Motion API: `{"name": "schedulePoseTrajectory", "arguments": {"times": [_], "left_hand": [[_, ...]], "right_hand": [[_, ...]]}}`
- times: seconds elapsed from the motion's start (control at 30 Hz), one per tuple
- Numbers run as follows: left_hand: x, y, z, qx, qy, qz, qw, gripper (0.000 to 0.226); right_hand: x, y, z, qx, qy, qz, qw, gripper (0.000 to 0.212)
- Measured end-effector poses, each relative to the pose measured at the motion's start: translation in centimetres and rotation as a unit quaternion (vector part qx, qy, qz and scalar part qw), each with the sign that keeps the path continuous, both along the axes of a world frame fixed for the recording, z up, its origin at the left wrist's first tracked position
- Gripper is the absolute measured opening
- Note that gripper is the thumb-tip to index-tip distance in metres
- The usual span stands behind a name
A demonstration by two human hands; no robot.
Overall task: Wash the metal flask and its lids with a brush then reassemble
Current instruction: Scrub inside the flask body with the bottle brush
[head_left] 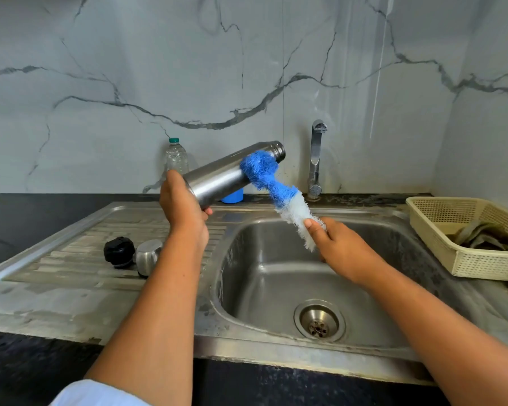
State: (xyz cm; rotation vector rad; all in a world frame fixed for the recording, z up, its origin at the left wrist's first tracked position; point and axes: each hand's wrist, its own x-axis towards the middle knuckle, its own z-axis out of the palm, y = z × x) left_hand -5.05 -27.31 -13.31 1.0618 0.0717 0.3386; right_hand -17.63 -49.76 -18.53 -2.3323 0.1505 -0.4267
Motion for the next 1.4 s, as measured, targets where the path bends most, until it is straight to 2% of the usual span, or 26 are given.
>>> {"name": "schedulePoseTrajectory", "arguments": {"times": [0.13,0.3,0.4,0.6,0.73,0.93,1.07,1.27,1.4], "left_hand": [[-0.5,-1.7,-0.2,0.064,-0.027,-0.004,0.998,0.026],[-0.3,-0.1,0.2,0.032,-0.033,-0.006,0.999,0.025],[-0.6,-1.1,-0.2,0.055,-0.049,-0.02,0.997,0.029],[-0.5,0.1,0.4,0.008,-0.023,-0.008,1.0,0.024],[-0.9,-1.3,-0.2,0.034,-0.027,-0.032,0.999,0.02],[-0.6,0.0,0.3,0.003,-0.019,-0.024,1.0,0.02],[-0.8,-0.9,0.0,0.035,-0.035,-0.04,0.998,0.021],[-0.6,-0.3,0.2,0.02,-0.038,-0.039,0.998,0.021],[-0.7,-1.0,-0.1,0.048,-0.055,-0.059,0.996,0.03]], "right_hand": [[0.9,0.3,0.5,0.033,-0.034,-0.021,0.999,0.045],[-0.2,-0.7,0.5,0.009,-0.012,-0.014,1.0,0.045],[0.3,-0.5,0.8,0.033,-0.028,-0.015,0.999,0.044],[0.0,-1.0,0.3,0.012,-0.014,-0.01,1.0,0.044],[0.7,-1.2,0.5,0.028,-0.026,-0.03,0.999,0.044],[0.0,-2.0,0.1,0.024,-0.016,-0.016,0.999,0.043],[0.6,-2.1,0.5,0.025,-0.038,-0.034,0.998,0.046],[-0.1,-2.5,0.1,0.034,-0.022,-0.016,0.999,0.043],[0.4,-3.1,0.6,0.032,-0.036,-0.047,0.998,0.043]]}}
